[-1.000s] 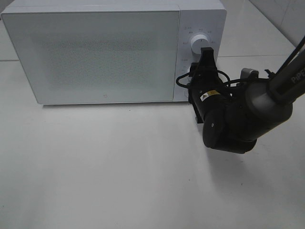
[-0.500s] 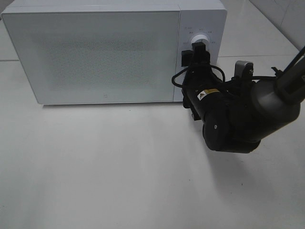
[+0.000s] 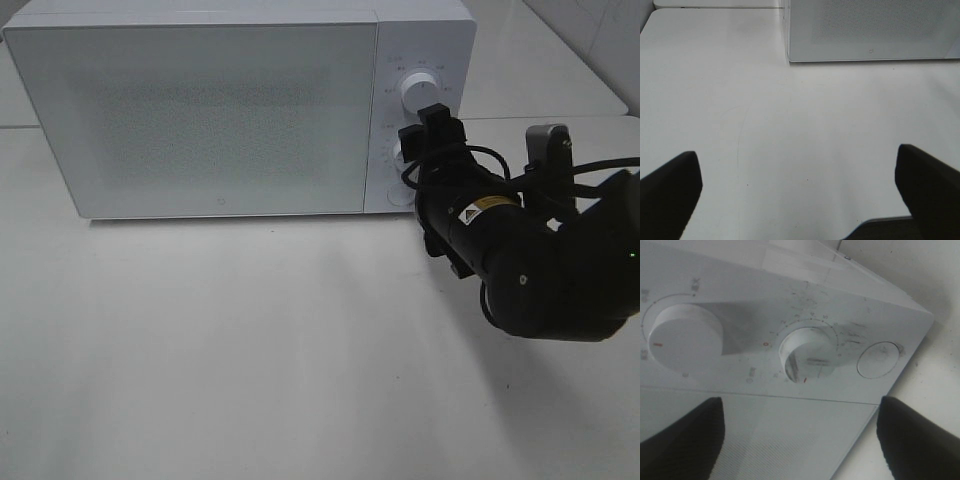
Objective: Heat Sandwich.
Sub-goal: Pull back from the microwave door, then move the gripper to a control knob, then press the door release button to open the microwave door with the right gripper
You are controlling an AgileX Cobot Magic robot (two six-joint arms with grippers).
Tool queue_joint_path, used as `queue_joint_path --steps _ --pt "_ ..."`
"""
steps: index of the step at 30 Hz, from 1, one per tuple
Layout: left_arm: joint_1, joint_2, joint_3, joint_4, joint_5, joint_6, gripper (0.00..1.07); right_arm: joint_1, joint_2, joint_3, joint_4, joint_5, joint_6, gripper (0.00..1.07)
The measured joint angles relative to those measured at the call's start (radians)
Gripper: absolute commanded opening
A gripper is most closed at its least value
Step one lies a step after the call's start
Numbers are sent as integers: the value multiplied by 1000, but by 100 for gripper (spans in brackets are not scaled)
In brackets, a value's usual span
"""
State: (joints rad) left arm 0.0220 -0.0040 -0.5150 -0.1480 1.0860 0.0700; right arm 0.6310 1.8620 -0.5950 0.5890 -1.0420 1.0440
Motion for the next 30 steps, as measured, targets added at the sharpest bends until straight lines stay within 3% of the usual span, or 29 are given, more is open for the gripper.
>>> queue_joint_path --steps 7,11,16,20,27,30 --pt "0 0 0 0 0 0 98 0 -116 23 -1 189 -280 76" --pt "0 0 0 0 0 0 98 0 -223 25 -1 387 -639 76" --pt "0 0 0 0 0 0 98 -8 -264 23 -3 483 -811 76" --pt "0 0 0 0 0 0 98 -86 -325 -1 -6 768 -1107 76" --pt "0 0 0 0 0 0 98 -157 -385 -20 -27 1035 -1290 76" --pt "0 0 0 0 0 0 98 -167 -435 -20 -115 1181 -1334 76"
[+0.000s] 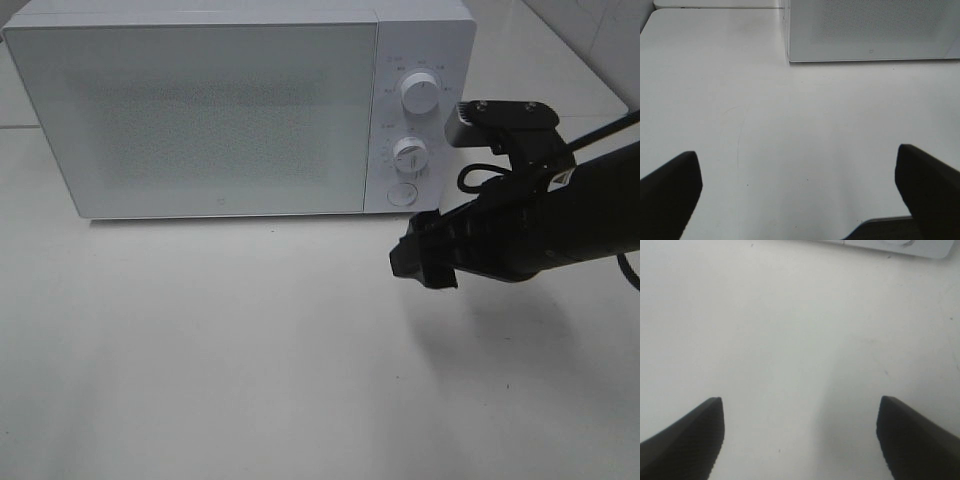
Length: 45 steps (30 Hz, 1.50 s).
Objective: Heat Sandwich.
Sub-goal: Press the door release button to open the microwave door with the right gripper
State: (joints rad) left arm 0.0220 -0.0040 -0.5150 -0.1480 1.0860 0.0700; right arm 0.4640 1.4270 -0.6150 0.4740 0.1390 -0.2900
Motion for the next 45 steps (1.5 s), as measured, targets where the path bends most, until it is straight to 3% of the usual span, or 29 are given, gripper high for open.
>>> queue_joint_path --steps 10,18,27,38,45 --pt "0 0 0 0 0 0 98 -2 -175 -8 -170 299 22 76" --pt "0 0 0 0 0 0 98 -2 -328 -9 -182 476 27 76" --pt "0 0 0 0 0 0 98 -2 -553 -9 -232 689 98 76" --pt "0 0 0 0 0 0 98 -2 -900 -9 -429 968 245 76" --pt "0 0 0 0 0 0 98 -83 -1040 -9 -501 1017 276 76"
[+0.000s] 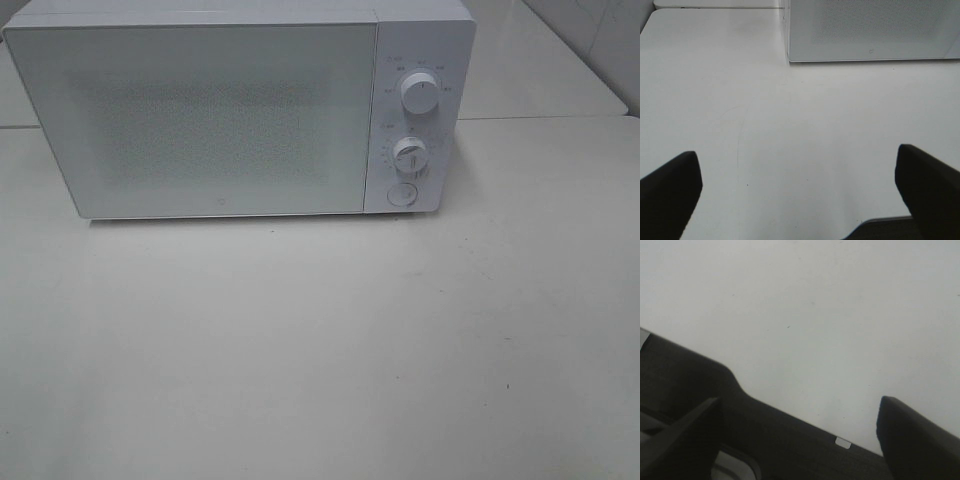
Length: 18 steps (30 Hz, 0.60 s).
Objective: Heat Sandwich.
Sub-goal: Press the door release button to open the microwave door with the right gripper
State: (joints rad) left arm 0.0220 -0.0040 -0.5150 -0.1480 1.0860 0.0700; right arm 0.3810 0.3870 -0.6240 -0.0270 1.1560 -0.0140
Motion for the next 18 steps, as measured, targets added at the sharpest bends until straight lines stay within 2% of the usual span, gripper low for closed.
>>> queue_joint_path --steps 5,14,18 --pt "0 0 0 0 0 0 98 -66 -112 2 -16 2 14 76" --pt "0 0 0 0 0 0 98 -175 -284 80 -19 -46 42 76" --pt "0 0 0 0 0 0 98 -229 -378 114 -19 -135 45 76"
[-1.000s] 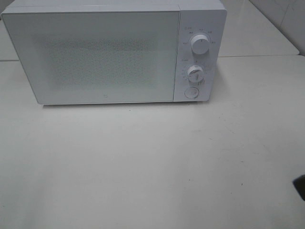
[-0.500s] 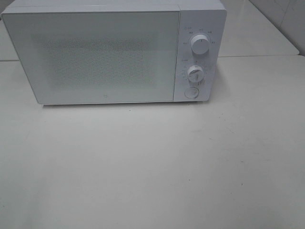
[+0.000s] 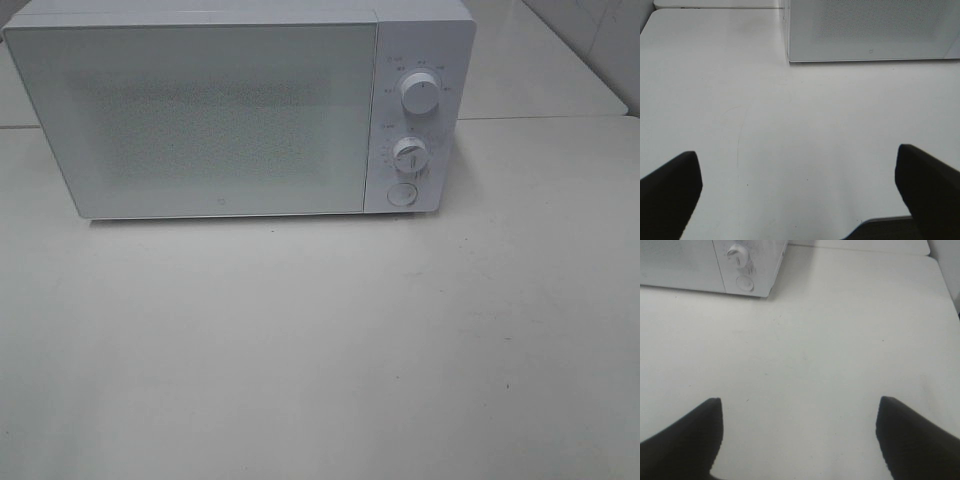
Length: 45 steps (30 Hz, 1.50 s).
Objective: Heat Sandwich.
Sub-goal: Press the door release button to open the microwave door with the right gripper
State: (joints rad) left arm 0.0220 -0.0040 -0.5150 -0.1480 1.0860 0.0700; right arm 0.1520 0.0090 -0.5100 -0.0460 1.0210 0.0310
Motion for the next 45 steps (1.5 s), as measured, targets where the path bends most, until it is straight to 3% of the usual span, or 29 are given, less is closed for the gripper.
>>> queue_joint_path --steps 21,34,45 --pt "0 0 0 0 0 0 98 -32 -9 -11 17 -18 0 76" --pt "0 0 0 0 0 0 98 -32 136 -3 26 -340 0 76" --pt "0 0 0 0 0 0 98 -32 404 72 26 -661 0 76"
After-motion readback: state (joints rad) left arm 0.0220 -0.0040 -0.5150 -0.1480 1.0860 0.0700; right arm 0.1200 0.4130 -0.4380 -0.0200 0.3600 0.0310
